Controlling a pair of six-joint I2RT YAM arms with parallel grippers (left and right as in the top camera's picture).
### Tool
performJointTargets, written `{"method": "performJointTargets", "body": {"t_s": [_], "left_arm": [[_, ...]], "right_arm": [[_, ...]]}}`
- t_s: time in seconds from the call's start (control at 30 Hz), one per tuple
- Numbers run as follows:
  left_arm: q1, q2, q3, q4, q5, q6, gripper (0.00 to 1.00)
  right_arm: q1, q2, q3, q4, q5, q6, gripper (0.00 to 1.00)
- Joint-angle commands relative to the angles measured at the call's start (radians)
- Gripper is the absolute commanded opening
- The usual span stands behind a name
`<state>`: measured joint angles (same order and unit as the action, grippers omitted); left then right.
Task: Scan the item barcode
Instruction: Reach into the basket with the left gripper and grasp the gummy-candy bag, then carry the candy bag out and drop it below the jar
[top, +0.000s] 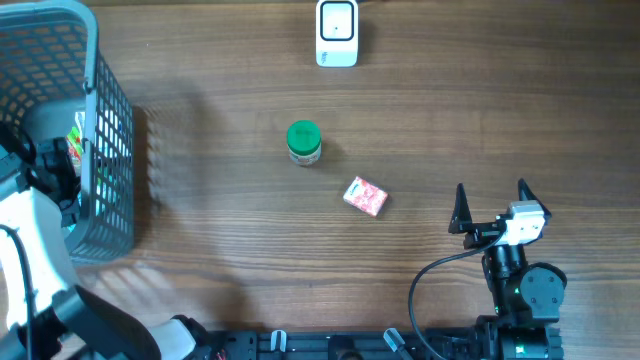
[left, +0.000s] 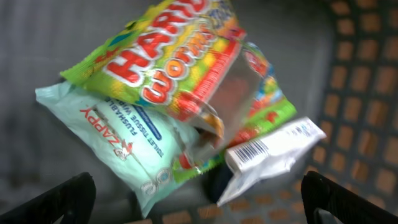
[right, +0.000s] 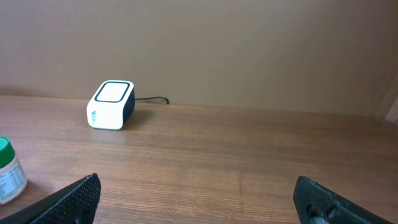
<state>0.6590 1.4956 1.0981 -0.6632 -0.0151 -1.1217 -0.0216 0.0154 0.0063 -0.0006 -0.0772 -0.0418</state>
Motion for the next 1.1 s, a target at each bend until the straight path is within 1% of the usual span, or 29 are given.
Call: {"method": "performJointTargets", "body": {"t_s": [0.0, 0.07, 0.23, 0.27, 0.3, 0.33, 0.37, 0.43, 0.5, 0.63, 0.77, 0.87, 0.9, 0.93, 1.0, 1.03, 1.07], "left_arm": [[-0.002, 0.091, 0.0, 0.071, -0.039, -0.13, 1.0], [-0.002, 0.147, 0.0, 0.101, -0.039, -0.178, 1.0], [-0.002, 0.245, 0.0, 0.246, -0.039, -0.177, 1.0], [-0.002, 0.261, 0.0, 0.253, -0.04, -0.177, 0.94], [-0.002, 0.272, 0.0, 0.256, -0.044, -0.177, 0.85], [-0.002, 0.277, 0.0, 0.257, -0.056, -0.176, 0.73], [-0.002, 0.277, 0.0, 0.261, -0.069, -0.168, 0.59], [0.0, 0.273, 0.0, 0.299, -0.064, -0.115, 0.05], [0.0, 0.255, 0.0, 0.317, -0.065, -0.11, 0.04], [0.003, 0.126, 0.015, 0.388, -0.066, 0.036, 0.04], [0.014, -0.126, 0.071, 0.378, -0.066, 0.138, 0.04], [0.013, -0.31, 0.073, 0.357, -0.063, 0.146, 0.04], [0.013, -0.359, 0.073, 0.344, -0.042, 0.147, 0.04], [0.011, -0.413, 0.073, 0.328, 0.015, 0.147, 0.04], [0.0, -0.517, 0.073, 0.311, 0.196, 0.15, 0.04], [-0.006, -0.539, 0.073, 0.306, 0.243, 0.15, 0.04], [-0.026, -0.576, 0.073, 0.288, 0.339, 0.15, 0.04]], "right_arm": [[-0.004, -0.008, -0.001, 0.002, 0.01, 0.016, 1.0], [-0.004, -0.008, -0.001, 0.002, 0.01, 0.016, 1.0], [-0.004, -0.008, -0.001, 0.002, 0.01, 0.016, 0.99], [-0.004, -0.008, -0.001, 0.002, 0.01, 0.016, 1.0], [-0.004, -0.008, -0.001, 0.002, 0.01, 0.016, 1.0], [-0.004, -0.008, -0.001, 0.002, 0.01, 0.016, 1.0], [-0.004, -0.008, -0.001, 0.002, 0.01, 0.016, 1.0], [-0.004, -0.008, -0.001, 0.002, 0.01, 0.016, 1.0], [-0.004, -0.008, -0.001, 0.002, 0.01, 0.016, 1.0], [-0.004, -0.008, -0.001, 0.002, 0.01, 0.016, 1.0], [-0.004, -0.008, -0.001, 0.002, 0.01, 0.016, 0.99], [-0.004, -0.008, -0.001, 0.002, 0.01, 0.016, 1.0], [-0.004, -0.008, -0.001, 0.002, 0.01, 0.016, 1.0], [-0.004, -0.008, -0.001, 0.002, 0.01, 0.016, 1.0], [-0.004, -0.008, -0.001, 0.002, 0.01, 0.016, 1.0], [-0.004, -0.008, -0.001, 0.002, 0.01, 0.016, 1.0], [-0.004, -0.008, -0.001, 0.002, 0.01, 0.016, 1.0]]}}
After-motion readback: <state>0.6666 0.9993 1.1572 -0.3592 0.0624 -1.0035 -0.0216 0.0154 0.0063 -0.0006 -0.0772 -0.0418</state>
